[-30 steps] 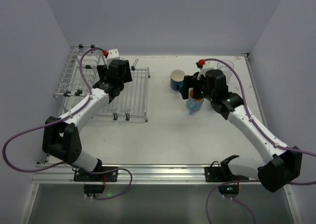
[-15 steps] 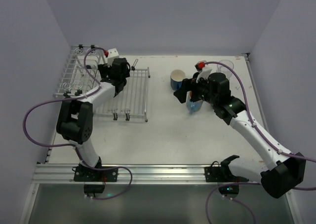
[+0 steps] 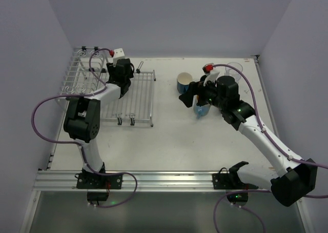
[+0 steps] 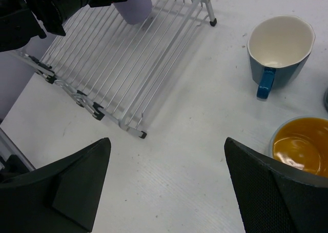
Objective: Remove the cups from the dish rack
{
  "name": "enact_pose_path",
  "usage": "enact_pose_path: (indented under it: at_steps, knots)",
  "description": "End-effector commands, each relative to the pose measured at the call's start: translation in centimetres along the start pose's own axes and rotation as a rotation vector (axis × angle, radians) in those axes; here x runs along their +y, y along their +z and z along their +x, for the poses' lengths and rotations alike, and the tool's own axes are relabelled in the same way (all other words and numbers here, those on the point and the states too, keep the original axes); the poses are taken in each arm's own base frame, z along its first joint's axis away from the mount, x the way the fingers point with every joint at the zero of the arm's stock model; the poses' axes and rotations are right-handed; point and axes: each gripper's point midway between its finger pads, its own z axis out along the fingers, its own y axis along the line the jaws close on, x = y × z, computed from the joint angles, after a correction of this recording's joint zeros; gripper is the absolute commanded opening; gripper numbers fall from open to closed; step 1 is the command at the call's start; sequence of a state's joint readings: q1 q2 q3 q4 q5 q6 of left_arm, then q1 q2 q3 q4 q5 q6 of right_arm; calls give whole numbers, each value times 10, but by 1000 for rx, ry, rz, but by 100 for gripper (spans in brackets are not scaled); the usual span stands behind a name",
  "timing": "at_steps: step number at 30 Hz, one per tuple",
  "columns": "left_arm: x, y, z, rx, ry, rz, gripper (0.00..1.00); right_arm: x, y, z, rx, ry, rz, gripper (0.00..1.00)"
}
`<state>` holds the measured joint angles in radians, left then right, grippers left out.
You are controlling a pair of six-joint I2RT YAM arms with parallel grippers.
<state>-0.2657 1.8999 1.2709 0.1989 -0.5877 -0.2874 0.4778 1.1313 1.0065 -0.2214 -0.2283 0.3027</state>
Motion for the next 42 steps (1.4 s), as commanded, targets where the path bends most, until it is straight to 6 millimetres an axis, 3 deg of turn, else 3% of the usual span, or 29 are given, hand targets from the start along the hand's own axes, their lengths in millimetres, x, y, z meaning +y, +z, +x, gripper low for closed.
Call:
enact_pose_path:
  at_steps: [1, 2, 4, 5, 6, 7, 8, 9, 10, 11, 12, 13, 15, 16, 17, 23, 33, 41, 42]
  knots:
    - [-7, -15, -42, -95, -90, 77, 35, 18, -4, -16, -62, 19, -73, 94]
    - [-9, -27, -57, -119, -118, 102, 28, 21, -6, -18, -70, 31, -91, 94]
    - [-11, -43, -57, -118, -136, 147, 23, 33, -6, -21, -100, 85, -151, 94]
    - [-14, -61, -75, -151, -177, 183, 22, 41, -8, -21, -107, 106, -191, 94]
    - [-15, -71, -80, -162, -196, 208, 19, 47, -8, -25, -140, 158, -230, 94]
    - [-18, -81, -72, -147, -197, 241, 18, 51, -9, -26, -153, 186, -258, 95]
    - [-21, -104, -89, -181, -245, 285, 17, 56, -11, -19, -146, 215, -295, 95]
    - [-21, -117, -92, -188, -270, 312, 16, 62, -13, -19, -146, 283, -325, 95]
    - [-27, -128, -77, -166, -281, 372, 15, 69, -16, -27, -183, 297, -369, 95]
    - [-29, -155, -95, -205, -350, 448, 15, 71, -15, -20, -169, 364, -386, 95]
    - [-40, -175, -99, -215, -386, 557, 14, 75, -17, -27, -205, 376, -420, 95]
    - [-44, -185, -83, -182, -401, 609, 14, 76, -16, -26, -208, 400, -429, 95]
    - [-54, -225, -98, -195, -499, 763, 14, 76, -12, -22, -206, 459, -447, 95]
    - [-62, -239, -86, -152, -506, 846, 13, 78, -12, -22, -208, 468, -460, 95]
    - [-70, -267, -89, -138, -558, 975, 13, 79, -10, -19, -208, 489, -475, 95]
    - [-80, -332, -101, -97, -725, 1243, 11, 95, -11, -22, -204, 520, -564, 94]
    - [-92, -372, -105, -54, -789, 1481, 11, 125, -20, -37, -185, 512, -695, 87]
    - [-101, -389, -88, 2, -770, 1533, 20, 129, -27, -58, -269, 478, -712, 64]
    - [-101, -388, -83, 11, -769, 1525, 21, 128, -26, -59, -271, 479, -710, 55]
